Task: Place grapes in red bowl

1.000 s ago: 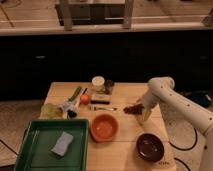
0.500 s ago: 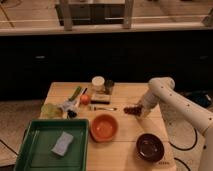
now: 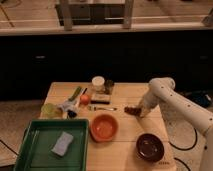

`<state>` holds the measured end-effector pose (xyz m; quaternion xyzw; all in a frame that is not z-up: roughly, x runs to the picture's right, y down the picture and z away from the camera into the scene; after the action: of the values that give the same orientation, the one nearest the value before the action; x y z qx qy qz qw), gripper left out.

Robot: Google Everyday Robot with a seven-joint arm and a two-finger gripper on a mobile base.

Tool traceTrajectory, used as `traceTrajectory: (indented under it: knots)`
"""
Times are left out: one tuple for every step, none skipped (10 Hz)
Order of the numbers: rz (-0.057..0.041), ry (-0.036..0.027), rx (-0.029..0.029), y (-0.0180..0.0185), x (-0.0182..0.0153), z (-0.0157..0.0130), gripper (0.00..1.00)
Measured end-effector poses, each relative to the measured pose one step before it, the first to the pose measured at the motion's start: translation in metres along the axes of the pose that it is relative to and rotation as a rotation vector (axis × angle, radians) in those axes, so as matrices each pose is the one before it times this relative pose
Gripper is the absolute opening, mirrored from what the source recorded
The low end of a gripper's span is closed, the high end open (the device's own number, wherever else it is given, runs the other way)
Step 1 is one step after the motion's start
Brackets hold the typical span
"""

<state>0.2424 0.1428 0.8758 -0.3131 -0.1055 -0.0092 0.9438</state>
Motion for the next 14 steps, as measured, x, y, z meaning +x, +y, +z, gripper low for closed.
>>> traceTrajectory:
  knots:
    - [-0.00843,0.00753,0.00191,0.00140,-0.00150,-0.00849,0.04]
    - [-0.00878,0.00754,0.00597,0.00068,-0.00154,-0.00897,0.04]
    - [-0.00778,0.00591,0.00258,0.00132,-0.00072,-0.00591,0.04]
    - [-0.00924,0.00491,0.00368,0.00078,-0.00044,-0.00181,0.04]
    - [-0.00955,0.00333,0.00224,0.00048,-0.00114,-0.00254,0.04]
    - [-0.01705,0.00467,0.00536,-0.00108,-0.00327,-0.00816,0.04]
    - [-0.01970,0.00762,-0.00223,0.00164,-0.00305,-0.01230,0.04]
    - [-0.00895,0.00460,-0.00012,0.00111,-0.00108,-0.00547,0.04]
    - [-0.01111,0.00661,-0.00219,0.00170,-0.00151,-0.00665,0.04]
    - [-0.02105,0.00228,0.00161,0.00102,-0.00391,-0.00277,0.04]
    - [-0.00935,0.00067,0.00268,0.00011,-0.00127,-0.00182,0.04]
    - [-0.02018,0.00333,0.00440,0.00116,-0.00246,-0.00506,0.04]
    - [-0.01447,0.00408,0.00253,0.00170,-0.00144,-0.00630,0.04]
    - [-0.00754,0.00377,-0.00039,0.00171,-0.00054,-0.00483,0.04]
